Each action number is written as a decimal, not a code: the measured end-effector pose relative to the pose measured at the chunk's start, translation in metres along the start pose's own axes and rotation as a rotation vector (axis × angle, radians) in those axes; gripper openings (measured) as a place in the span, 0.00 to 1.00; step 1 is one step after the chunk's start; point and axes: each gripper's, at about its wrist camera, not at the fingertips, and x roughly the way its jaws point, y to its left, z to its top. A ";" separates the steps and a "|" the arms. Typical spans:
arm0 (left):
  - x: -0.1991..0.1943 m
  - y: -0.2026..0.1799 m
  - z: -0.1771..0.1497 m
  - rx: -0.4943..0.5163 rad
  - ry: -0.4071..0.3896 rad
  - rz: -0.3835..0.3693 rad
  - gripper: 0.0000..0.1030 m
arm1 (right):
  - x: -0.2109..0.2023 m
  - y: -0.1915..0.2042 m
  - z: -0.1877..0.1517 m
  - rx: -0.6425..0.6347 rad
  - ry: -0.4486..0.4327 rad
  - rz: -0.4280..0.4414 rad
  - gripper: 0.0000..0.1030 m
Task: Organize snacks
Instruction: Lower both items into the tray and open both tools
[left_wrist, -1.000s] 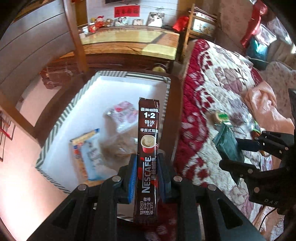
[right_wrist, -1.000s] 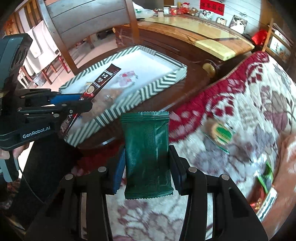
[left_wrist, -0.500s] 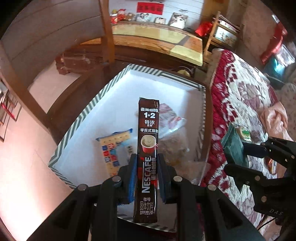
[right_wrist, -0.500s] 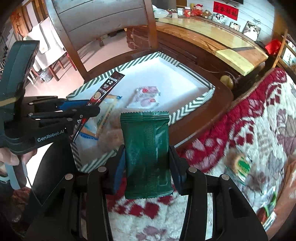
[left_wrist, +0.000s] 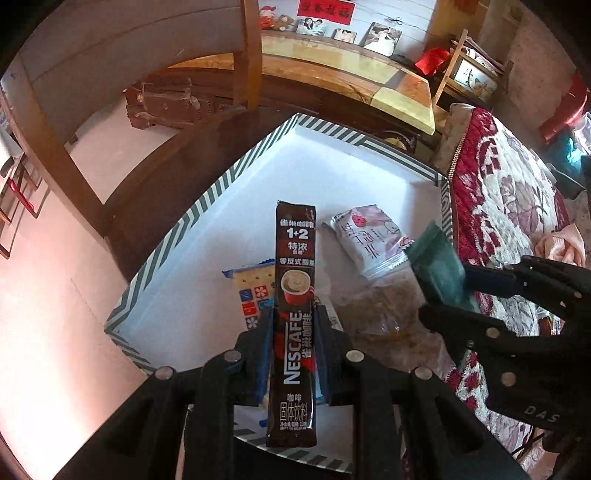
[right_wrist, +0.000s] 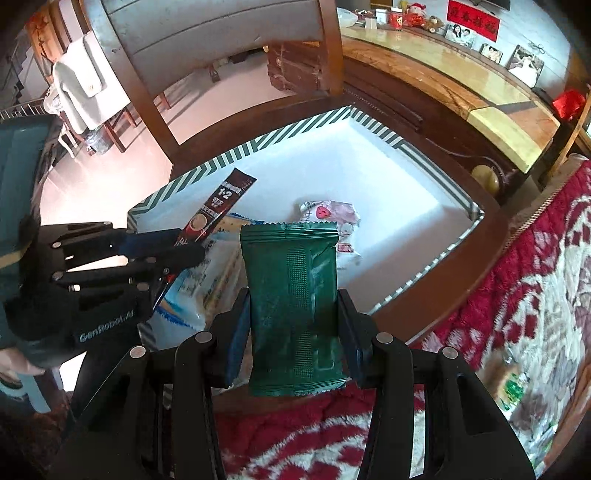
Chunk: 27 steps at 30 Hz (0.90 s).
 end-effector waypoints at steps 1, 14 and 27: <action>0.001 0.000 0.001 0.000 0.000 0.001 0.22 | 0.003 0.000 0.001 0.001 0.003 0.001 0.42; 0.008 0.001 0.006 -0.010 -0.007 0.016 0.25 | 0.033 0.000 0.016 0.021 0.047 0.006 0.43; -0.006 0.002 0.002 -0.041 -0.046 0.066 0.66 | 0.004 -0.006 0.003 0.108 -0.039 0.037 0.48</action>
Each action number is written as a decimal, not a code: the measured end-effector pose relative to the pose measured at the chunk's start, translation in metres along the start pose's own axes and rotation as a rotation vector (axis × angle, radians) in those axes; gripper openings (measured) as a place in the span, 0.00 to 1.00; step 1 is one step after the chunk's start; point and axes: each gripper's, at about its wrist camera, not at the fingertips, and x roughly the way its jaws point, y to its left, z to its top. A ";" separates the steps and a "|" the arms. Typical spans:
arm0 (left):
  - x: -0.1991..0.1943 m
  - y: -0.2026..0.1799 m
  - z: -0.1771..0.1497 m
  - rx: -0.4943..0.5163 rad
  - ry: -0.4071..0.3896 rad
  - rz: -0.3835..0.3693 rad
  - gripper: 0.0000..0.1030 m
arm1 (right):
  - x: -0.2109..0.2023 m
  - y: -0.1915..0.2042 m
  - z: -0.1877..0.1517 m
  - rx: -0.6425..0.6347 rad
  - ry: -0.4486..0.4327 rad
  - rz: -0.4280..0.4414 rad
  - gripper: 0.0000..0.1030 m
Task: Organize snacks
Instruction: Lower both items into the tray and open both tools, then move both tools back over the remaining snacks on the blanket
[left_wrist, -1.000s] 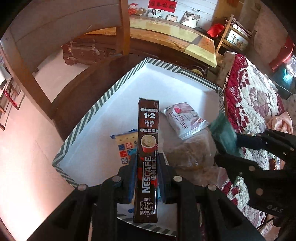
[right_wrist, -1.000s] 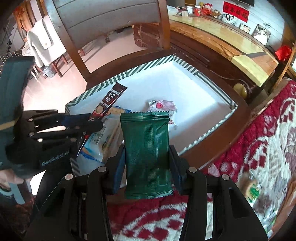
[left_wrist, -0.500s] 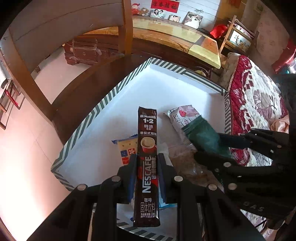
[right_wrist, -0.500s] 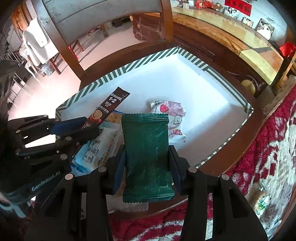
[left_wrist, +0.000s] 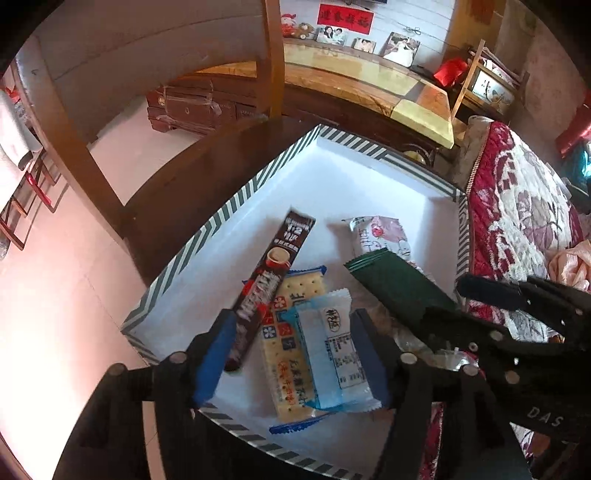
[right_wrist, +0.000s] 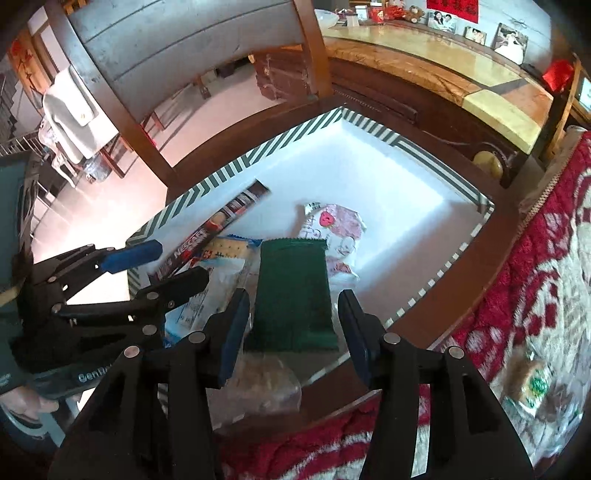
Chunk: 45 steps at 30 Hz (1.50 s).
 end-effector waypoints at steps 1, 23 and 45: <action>-0.003 -0.002 -0.001 0.003 -0.007 0.003 0.67 | -0.004 -0.002 -0.004 0.005 -0.006 0.000 0.48; -0.040 -0.112 -0.040 0.180 -0.043 -0.096 0.81 | -0.095 -0.072 -0.115 0.232 -0.120 -0.054 0.48; -0.016 -0.215 -0.058 0.312 0.059 -0.200 0.81 | -0.142 -0.171 -0.228 0.488 -0.137 -0.142 0.48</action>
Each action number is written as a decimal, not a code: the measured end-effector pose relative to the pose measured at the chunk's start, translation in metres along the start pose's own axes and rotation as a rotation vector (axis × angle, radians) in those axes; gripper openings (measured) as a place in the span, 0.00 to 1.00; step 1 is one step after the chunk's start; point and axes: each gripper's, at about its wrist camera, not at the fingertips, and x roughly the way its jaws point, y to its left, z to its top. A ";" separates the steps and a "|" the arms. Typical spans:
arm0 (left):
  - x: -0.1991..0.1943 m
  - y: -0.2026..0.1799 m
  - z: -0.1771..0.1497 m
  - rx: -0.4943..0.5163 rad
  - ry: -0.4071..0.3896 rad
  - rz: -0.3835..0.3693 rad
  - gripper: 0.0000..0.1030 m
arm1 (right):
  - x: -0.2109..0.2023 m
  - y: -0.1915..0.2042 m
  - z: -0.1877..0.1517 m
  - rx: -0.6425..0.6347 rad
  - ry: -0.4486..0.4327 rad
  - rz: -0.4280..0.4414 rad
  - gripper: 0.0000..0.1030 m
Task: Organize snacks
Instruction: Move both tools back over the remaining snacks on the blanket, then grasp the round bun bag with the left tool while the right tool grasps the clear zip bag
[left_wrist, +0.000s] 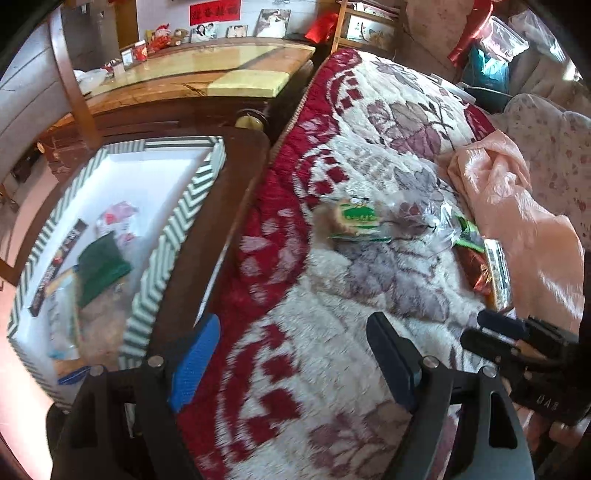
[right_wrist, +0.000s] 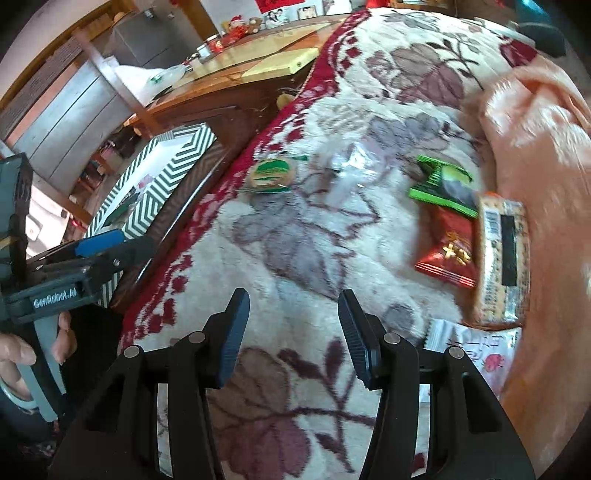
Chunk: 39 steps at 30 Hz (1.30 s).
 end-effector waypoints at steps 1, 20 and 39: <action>0.003 -0.002 0.002 -0.001 0.005 -0.004 0.81 | 0.000 -0.004 -0.001 0.007 -0.002 -0.001 0.48; 0.056 -0.033 0.055 -0.003 0.029 -0.058 0.81 | 0.007 -0.042 0.009 0.066 -0.009 -0.031 0.53; 0.109 -0.052 0.088 0.059 0.107 -0.054 0.81 | 0.030 -0.040 0.081 0.055 -0.060 -0.067 0.57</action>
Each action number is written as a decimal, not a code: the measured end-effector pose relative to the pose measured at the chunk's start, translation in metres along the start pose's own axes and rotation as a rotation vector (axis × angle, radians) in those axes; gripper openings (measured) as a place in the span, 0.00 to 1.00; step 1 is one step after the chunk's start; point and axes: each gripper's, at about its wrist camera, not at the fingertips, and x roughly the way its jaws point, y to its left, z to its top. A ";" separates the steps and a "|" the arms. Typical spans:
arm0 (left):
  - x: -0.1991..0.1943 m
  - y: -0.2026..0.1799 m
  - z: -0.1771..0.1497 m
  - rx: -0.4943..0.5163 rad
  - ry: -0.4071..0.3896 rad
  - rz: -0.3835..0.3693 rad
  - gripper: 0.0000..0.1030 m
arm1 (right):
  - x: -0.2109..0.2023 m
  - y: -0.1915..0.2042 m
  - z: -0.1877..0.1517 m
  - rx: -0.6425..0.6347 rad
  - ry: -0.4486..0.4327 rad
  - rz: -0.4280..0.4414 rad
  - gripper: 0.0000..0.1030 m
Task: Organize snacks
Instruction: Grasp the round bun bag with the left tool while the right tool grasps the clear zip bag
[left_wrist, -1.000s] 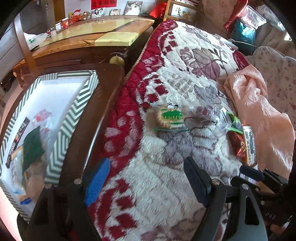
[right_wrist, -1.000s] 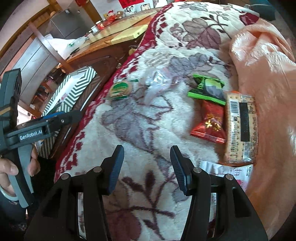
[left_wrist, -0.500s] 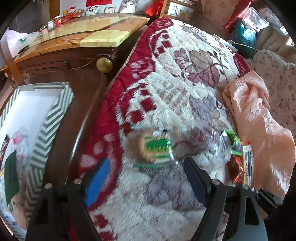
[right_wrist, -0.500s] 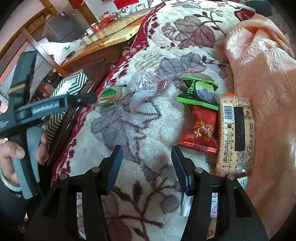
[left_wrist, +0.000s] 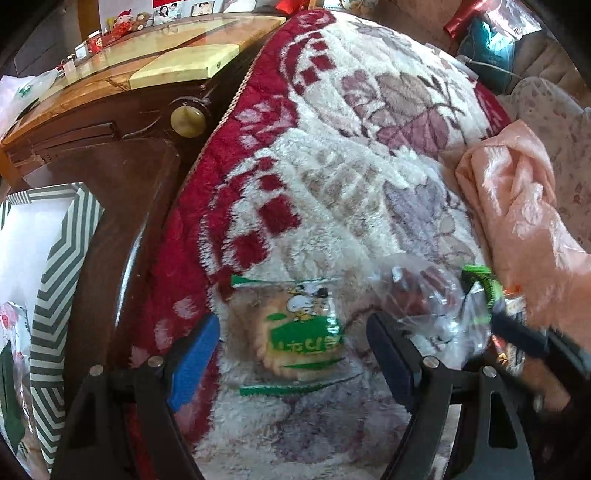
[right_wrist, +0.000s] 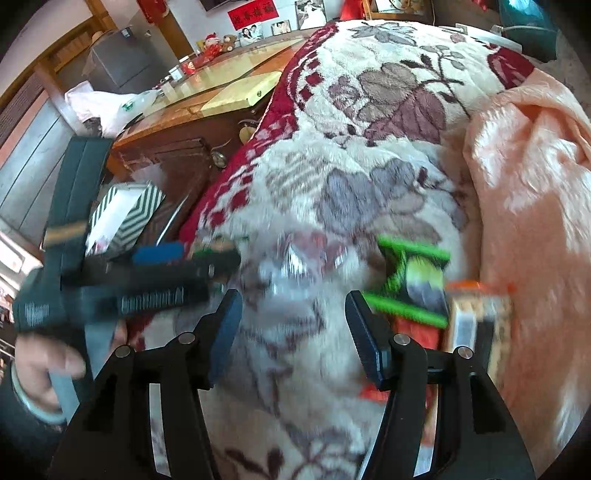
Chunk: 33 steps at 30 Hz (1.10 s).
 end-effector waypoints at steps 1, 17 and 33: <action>0.001 0.002 -0.001 0.000 0.001 0.008 0.81 | 0.005 0.000 0.006 0.006 0.001 -0.001 0.57; 0.021 0.017 -0.004 -0.005 -0.002 0.040 0.57 | 0.061 -0.016 0.028 0.026 0.060 0.064 0.45; -0.039 0.022 -0.046 0.005 -0.064 0.023 0.50 | 0.009 -0.005 -0.016 -0.008 0.021 0.101 0.35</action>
